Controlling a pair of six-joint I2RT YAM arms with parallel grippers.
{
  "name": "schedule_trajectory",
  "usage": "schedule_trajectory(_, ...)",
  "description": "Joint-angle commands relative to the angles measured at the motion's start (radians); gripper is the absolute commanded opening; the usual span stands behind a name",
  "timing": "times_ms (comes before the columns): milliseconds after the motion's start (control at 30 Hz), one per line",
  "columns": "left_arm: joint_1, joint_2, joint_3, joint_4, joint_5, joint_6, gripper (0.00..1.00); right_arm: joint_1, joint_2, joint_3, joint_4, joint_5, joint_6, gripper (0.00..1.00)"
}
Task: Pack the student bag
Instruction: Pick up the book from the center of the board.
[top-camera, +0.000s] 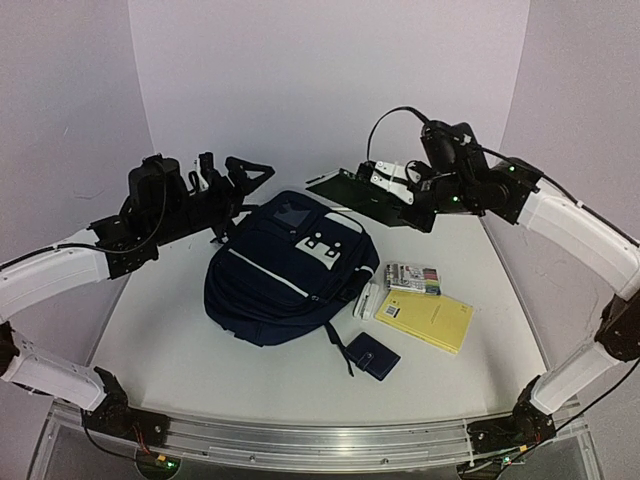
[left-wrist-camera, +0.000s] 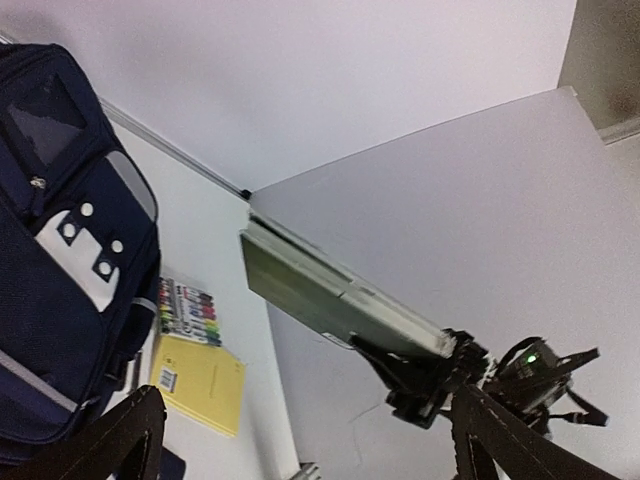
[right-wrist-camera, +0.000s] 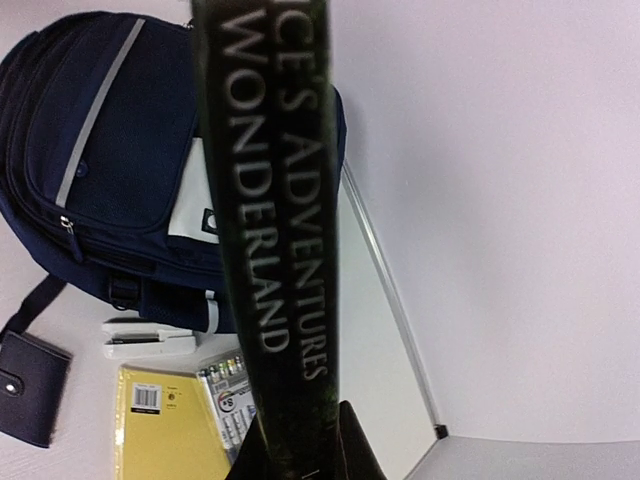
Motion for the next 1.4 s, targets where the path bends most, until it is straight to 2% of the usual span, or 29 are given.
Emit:
schedule_trajectory(0,0.059,0.087,0.004,0.265,0.235,-0.207,1.00,0.065,0.003,-0.025,0.248,0.220,-0.179,0.00)
schedule_trajectory(200,0.068,0.236,0.032,0.424,0.361,-0.315,1.00,0.125,0.007,-0.089,0.373,0.315,-0.254,0.00)
schedule_trajectory(300,0.069,0.278,0.043,0.443,0.381,-0.335,0.99,0.139,0.008,-0.103,0.406,0.328,-0.263,0.00)
schedule_trajectory(433,0.070,0.298,0.061,0.447,0.389,-0.332,0.93,0.164,0.007,-0.122,0.421,0.342,-0.279,0.00)
schedule_trajectory(733,0.074,0.362,0.039,0.559,0.425,-0.402,0.66,0.221,0.028,-0.179,0.501,0.385,-0.366,0.00)
schedule_trajectory(933,0.082,0.391,0.006,0.656,0.439,-0.470,0.55,0.254,0.045,-0.231,0.644,0.435,-0.437,0.00)
schedule_trajectory(1033,0.089,0.396,-0.018,0.699,0.438,-0.499,0.43,0.268,0.048,-0.257,0.706,0.450,-0.471,0.00)
schedule_trajectory(1133,0.098,0.391,-0.050,0.735,0.426,-0.517,0.25,0.271,0.049,-0.276,0.730,0.459,-0.492,0.01)
schedule_trajectory(1167,0.101,0.385,-0.060,0.741,0.422,-0.518,0.22,0.272,0.049,-0.282,0.731,0.462,-0.497,0.05)
schedule_trajectory(1300,0.118,0.341,-0.118,0.757,0.386,-0.506,0.05,0.272,0.051,-0.291,0.728,0.459,-0.475,0.67)
schedule_trajectory(1367,0.135,0.291,-0.157,0.733,0.349,-0.471,0.00,0.268,0.063,-0.278,0.695,0.453,-0.431,0.83)
